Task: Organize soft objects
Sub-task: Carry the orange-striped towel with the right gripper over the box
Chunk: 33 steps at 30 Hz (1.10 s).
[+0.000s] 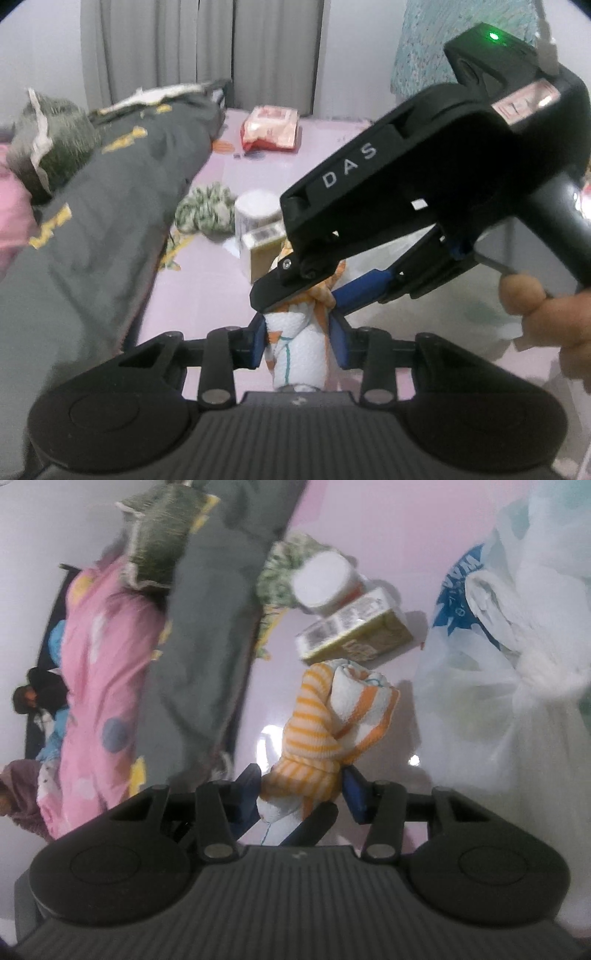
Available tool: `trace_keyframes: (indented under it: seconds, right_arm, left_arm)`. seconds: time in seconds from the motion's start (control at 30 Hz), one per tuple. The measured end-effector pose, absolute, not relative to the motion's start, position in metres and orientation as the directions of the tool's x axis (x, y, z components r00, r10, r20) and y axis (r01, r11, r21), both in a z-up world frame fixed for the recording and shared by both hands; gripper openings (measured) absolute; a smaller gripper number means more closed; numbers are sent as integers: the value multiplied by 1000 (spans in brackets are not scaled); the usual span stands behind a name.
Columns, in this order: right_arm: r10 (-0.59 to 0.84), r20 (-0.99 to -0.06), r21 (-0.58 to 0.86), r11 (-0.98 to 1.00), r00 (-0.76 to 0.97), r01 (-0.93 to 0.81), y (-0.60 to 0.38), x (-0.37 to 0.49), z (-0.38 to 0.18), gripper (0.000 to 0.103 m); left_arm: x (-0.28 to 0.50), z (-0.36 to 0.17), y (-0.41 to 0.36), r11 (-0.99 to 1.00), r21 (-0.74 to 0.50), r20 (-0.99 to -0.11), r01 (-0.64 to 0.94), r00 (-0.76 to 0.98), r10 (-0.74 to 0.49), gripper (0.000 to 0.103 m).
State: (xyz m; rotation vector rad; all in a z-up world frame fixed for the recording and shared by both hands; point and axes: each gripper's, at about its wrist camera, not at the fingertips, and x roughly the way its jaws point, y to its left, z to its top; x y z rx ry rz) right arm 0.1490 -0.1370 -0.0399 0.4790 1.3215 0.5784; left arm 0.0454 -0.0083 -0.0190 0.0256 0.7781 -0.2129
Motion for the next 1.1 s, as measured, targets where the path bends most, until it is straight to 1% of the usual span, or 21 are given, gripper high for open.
trace_keyframes:
  seconds: [0.1,0.2,0.37,0.53,0.7,0.73,0.83,0.9,1.1]
  right_arm:
    - [660,-727,643,751,191,-150,-149,139,-22,46]
    - [671,-696,651,740,257,-171,-171,129,1,46]
    - [630,-669,625,764,395,-162,-227,118,43,46]
    - [579,-646,615,781,497,-111,-305,112,69,46]
    - [537,-651,620,784,536,-33,-384,105,68,46]
    - [528,-655,618,786,541,-18,-397,103,67,46]
    - [502,-665,609,793,553,13,-429,96,59,46]
    - [488,-670,605,796,560,31,-444,90,53,46]
    - [427,-707,574,812,564,105,-484,81,36,46]
  left_arm:
    - [40,-2,-19,974,-37,-674,222,714,-188,36]
    - [39,17,-39,963,-22,-643,269,734,-220,37]
    - [57,47,-87,919,-49,-597,392,726,-342,37]
    - [75,63,-146,844,-88,-587,528,658,-472,42]
    - [90,59,-201,767,-149,-603,624,557,-571,46]
    - [92,57,-212,753,-157,-608,640,538,-584,46]
    - [100,50,-233,717,-183,-627,672,483,-612,51]
    - [108,46,-240,702,-200,-635,683,455,-624,55]
    - [111,41,-247,704,-212,-642,678,446,-623,58]
